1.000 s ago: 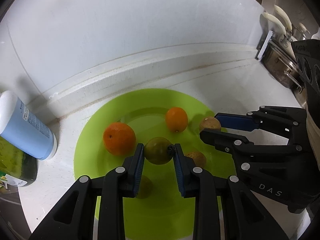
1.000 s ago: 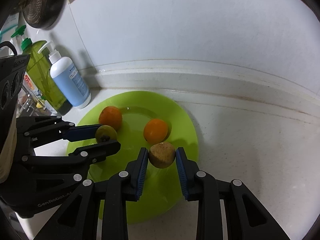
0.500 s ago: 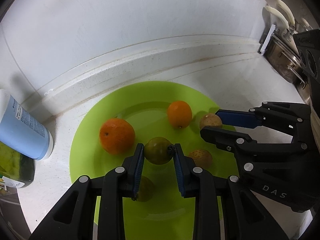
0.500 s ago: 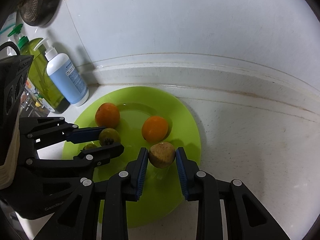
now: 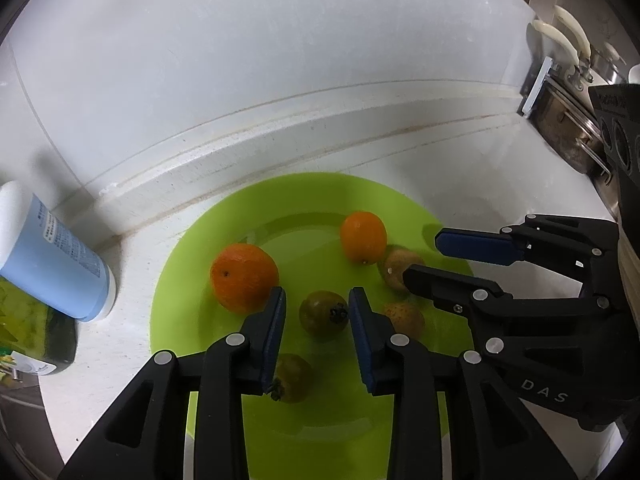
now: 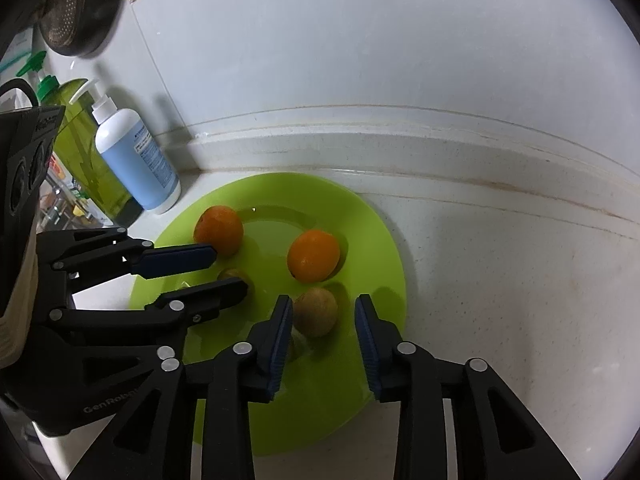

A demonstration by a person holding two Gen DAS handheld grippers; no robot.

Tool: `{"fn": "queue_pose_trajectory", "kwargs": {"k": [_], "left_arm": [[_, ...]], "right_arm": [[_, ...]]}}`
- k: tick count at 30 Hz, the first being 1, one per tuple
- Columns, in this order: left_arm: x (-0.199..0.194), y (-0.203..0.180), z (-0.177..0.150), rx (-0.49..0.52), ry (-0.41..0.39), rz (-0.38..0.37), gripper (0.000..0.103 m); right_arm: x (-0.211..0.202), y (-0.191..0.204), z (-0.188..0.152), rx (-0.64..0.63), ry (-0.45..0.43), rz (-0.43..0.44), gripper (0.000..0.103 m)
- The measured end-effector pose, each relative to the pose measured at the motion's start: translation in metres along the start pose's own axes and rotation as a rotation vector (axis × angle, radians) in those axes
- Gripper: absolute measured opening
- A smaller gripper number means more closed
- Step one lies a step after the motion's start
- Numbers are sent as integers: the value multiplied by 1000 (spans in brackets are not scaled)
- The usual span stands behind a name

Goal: Organize fruits
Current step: 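Open the left tool on the plate while the right tool releases the brown fruit, then move both open tools back toward the large fruits on the counter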

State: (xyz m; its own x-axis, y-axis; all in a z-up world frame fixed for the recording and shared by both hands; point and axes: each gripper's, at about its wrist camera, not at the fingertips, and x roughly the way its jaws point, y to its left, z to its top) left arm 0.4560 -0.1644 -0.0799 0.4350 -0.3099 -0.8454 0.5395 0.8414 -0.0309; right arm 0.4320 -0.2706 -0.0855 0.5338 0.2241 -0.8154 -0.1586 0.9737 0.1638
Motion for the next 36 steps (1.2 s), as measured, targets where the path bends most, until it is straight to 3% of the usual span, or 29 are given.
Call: {"fn": "queue_pose_trajectory", "kwargs": {"k": [11,17,25,28,36], "left_arm": [[-41,1,-5,-22,-84,22,37],[-78,-7,-15,-17,-162,23,46],[-133,-19,-37,14,-269,29,61],[-148,-21,-45,9,-296,32,66],[-177,-30,-76,30,-334,38,72]], "right_arm": [[-37,8,-4,-15,-60,-26,35],[-74,18,-14,-18,-132,-43,35],[-124,34,-35,-37,-209,-79,43],[-142,42,-45,-38,-239,-108,50],[-173,55,-69,-30,-277,-142,57]]}}
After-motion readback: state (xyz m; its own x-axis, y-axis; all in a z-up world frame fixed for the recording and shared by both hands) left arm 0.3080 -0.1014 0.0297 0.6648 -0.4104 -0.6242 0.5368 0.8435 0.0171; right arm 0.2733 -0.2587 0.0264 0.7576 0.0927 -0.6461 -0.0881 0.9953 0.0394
